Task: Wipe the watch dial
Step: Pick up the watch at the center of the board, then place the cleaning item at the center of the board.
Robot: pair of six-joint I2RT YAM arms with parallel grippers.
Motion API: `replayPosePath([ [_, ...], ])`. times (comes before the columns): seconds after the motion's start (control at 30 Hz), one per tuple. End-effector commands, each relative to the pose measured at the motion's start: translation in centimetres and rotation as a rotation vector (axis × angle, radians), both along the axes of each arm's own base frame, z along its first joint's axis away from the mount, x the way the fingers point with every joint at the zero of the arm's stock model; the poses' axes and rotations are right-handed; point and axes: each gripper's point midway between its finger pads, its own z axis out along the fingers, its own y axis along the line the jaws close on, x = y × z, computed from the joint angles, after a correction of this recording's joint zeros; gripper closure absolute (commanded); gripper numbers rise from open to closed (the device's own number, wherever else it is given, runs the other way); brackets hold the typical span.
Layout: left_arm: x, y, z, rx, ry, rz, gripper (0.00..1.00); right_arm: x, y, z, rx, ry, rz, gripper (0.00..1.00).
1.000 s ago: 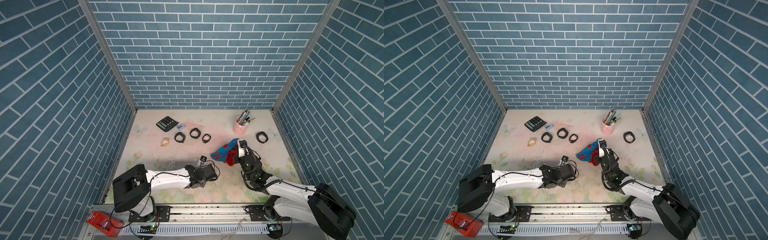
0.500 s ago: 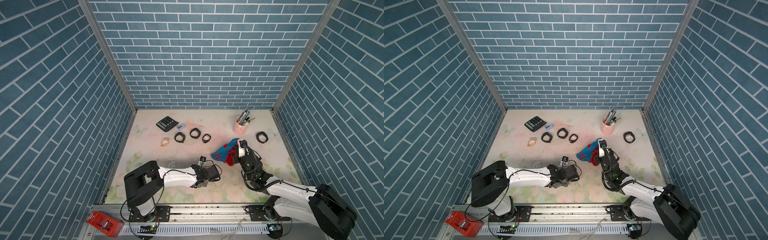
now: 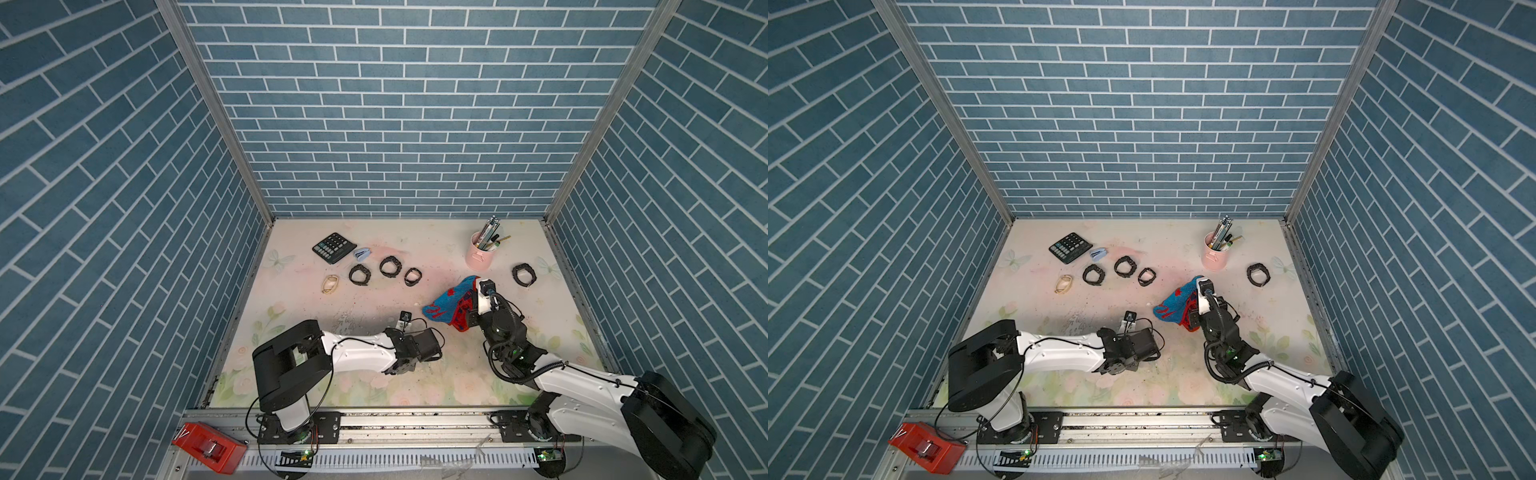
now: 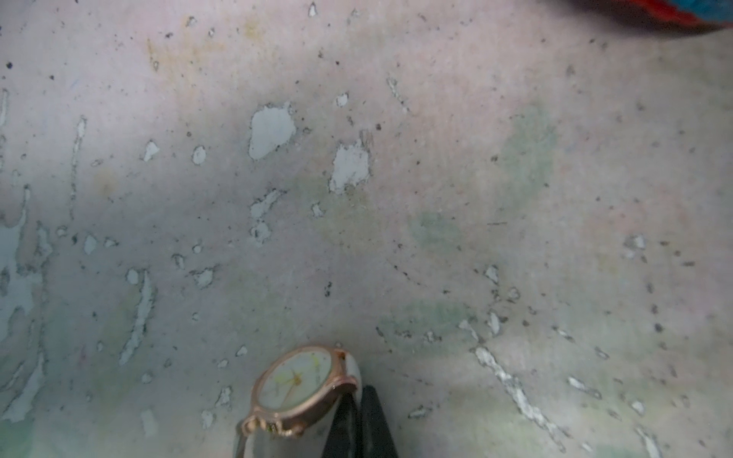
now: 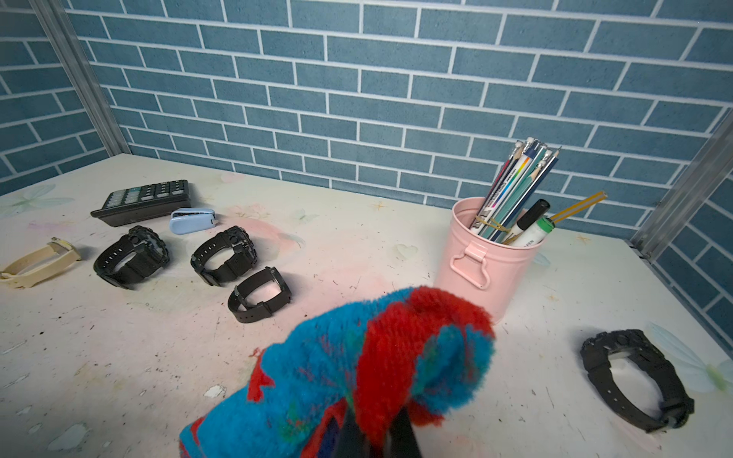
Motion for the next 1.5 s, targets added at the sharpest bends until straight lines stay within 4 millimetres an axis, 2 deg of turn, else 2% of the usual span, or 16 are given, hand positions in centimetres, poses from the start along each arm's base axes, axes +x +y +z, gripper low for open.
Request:
replayPosePath([
  [0.0,0.2,-1.1,0.7,-0.033,-0.011,-0.124,0.97,0.1,-0.3,1.2,0.021,-0.043,-0.013,1.00],
  [0.2,0.6,-4.3,6.0,-0.161,-0.187,-0.458,1.00,0.0,-0.2,1.5,0.025,-0.046,-0.003,1.00],
  [0.27,0.3,-6.0,8.8,-0.269,-0.291,-0.583,1.00,0.0,-0.3,1.2,0.019,-0.042,-0.010,1.00],
  [0.47,-2.6,-8.9,14.1,-0.483,-0.599,-0.953,1.00,-0.1,-0.3,1.7,0.010,-0.053,0.000,1.00],
  [0.57,-4.5,-10.0,15.6,-0.554,-0.714,-1.113,1.00,-0.3,-0.1,2.4,0.008,-0.062,0.019,1.00],
  [0.67,-5.2,-10.8,16.3,-0.553,-0.772,-1.215,1.00,-0.9,0.5,3.5,-0.009,-0.070,0.071,1.00],
  [0.83,-5.9,-11.8,16.4,-0.597,-0.831,-1.312,1.00,-2.4,1.3,4.0,-0.064,-0.014,0.176,1.00],
  [0.97,-5.8,-11.8,16.8,-0.662,-0.916,-1.328,1.00,-3.2,0.9,5.1,-0.078,0.013,0.191,1.00],
  [1.13,-6.1,-11.3,16.9,-0.696,-1.042,-1.331,1.00,-4.1,1.8,6.5,-0.123,0.050,0.274,1.00],
  [1.27,-6.4,-10.6,17.0,-0.681,-1.047,-1.332,1.00,-4.6,3.6,7.0,-0.157,0.212,0.360,1.00],
  [1.47,-6.0,-8.1,17.1,-0.628,-1.050,-1.291,1.00,-6.4,6.8,5.4,-0.150,0.512,0.522,1.00],
])
